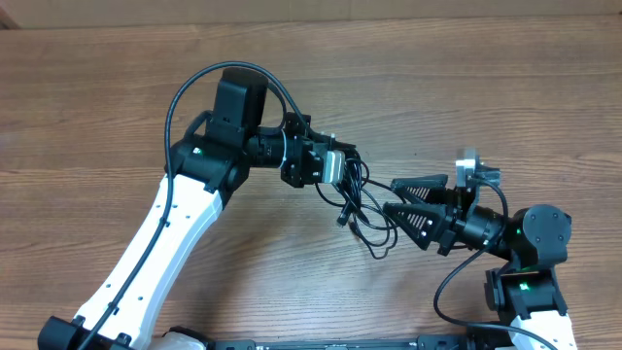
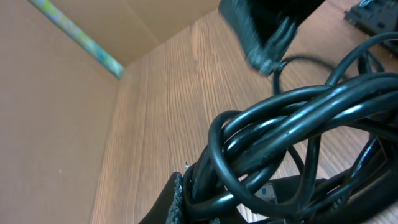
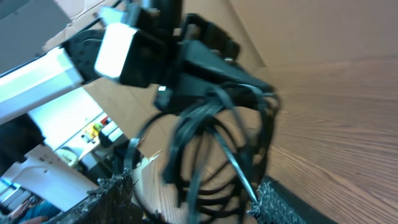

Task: Untangle cables
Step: 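Move the right gripper to the hanging cable loops below the left gripper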

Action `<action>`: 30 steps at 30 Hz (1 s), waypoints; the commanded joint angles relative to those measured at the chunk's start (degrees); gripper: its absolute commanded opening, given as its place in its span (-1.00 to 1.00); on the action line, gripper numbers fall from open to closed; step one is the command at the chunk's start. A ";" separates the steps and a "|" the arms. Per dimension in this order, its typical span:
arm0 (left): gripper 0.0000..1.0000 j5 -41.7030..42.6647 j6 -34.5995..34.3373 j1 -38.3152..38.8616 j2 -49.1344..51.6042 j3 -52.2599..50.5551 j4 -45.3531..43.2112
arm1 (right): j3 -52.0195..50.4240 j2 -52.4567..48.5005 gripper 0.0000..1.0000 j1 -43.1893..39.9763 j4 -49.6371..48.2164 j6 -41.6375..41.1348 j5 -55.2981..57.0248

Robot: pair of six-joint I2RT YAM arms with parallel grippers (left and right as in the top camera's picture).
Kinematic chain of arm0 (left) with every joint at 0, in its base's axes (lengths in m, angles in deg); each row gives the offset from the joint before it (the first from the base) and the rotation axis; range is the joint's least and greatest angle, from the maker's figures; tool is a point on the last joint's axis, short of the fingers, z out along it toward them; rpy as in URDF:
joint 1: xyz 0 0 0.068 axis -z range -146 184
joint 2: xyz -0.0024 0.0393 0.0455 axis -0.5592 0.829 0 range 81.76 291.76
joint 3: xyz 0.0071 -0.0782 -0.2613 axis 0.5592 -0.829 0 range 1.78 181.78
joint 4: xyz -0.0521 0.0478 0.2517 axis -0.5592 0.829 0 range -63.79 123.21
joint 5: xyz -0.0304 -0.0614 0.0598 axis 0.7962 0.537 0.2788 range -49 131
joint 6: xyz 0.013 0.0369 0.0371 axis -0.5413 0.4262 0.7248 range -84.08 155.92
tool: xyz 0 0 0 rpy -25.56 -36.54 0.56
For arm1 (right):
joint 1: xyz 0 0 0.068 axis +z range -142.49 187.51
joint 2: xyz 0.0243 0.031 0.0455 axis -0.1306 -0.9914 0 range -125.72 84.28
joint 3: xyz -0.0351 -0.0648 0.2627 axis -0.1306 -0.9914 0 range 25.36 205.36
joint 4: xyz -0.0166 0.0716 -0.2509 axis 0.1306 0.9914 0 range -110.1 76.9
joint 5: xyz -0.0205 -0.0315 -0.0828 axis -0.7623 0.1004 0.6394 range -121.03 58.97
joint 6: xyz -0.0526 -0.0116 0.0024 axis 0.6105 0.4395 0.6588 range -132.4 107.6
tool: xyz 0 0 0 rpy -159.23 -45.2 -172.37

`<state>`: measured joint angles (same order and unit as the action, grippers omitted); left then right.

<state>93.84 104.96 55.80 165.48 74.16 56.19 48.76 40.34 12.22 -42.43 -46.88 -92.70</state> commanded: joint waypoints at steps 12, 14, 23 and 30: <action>-0.91 -10.69 -0.46 7.17 2.84 1.05 -3.13 | 1.22 0.02 0.29 2.47 -1.81 -0.22 0.57; -0.92 -12.15 -2.62 8.20 2.84 1.05 -4.72 | 1.22 0.02 0.29 2.47 -1.79 -0.22 0.57; -0.91 -16.17 -15.58 9.01 2.84 1.05 -11.26 | 1.22 -0.09 0.29 2.47 -1.57 -0.22 0.57; -0.91 -16.20 -20.92 9.05 2.84 1.05 -13.90 | 1.22 -0.17 0.29 2.47 -1.38 -0.22 0.57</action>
<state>77.14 89.87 64.41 168.26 74.16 43.27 48.76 40.34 14.36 -43.85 -46.90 -92.13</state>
